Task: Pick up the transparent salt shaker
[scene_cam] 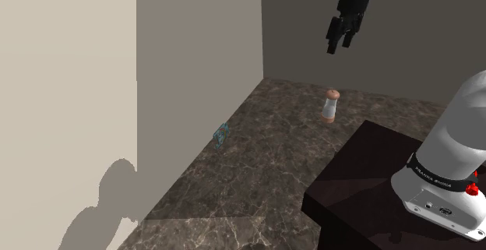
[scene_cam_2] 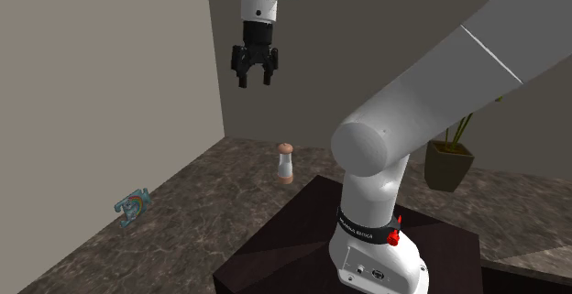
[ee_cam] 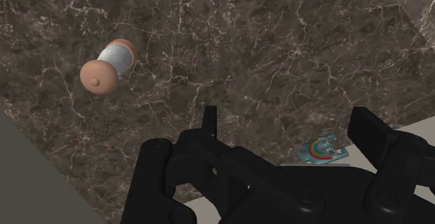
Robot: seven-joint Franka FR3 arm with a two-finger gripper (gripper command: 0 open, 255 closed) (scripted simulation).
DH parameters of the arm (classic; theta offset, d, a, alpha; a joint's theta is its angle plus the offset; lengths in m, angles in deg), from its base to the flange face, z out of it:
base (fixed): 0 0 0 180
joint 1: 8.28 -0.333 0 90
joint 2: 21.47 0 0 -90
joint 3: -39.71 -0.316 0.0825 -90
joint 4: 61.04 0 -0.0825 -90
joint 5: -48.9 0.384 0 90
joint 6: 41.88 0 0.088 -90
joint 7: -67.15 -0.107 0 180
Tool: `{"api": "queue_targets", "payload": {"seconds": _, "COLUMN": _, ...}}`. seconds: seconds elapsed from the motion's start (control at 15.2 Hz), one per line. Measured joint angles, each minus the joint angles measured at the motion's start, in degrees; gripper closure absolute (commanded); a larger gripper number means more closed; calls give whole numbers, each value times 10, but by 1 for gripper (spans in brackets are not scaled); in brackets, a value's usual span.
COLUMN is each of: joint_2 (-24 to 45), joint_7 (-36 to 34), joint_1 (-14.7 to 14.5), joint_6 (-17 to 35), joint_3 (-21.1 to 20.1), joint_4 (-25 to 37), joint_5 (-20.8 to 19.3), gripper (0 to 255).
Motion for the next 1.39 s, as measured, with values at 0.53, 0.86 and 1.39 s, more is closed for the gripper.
{"api": "queue_targets", "payload": {"seconds": 0.53, "joint_2": 83, "joint_7": 100, "joint_1": 23, "joint_6": 114, "joint_3": 83, "joint_4": -45, "joint_5": -22, "gripper": 0}}
{"api": "queue_targets", "payload": {"seconds": 0.86, "joint_2": 166, "joint_7": 172, "joint_1": 29, "joint_6": 188, "joint_3": 138, "joint_4": -46, "joint_5": -19, "gripper": 0}}
{"api": "queue_targets", "payload": {"seconds": 1.39, "joint_2": 341, "joint_7": 315, "joint_1": 24, "joint_6": 283, "joint_3": 216, "joint_4": 4, "joint_5": 52, "gripper": 0}}
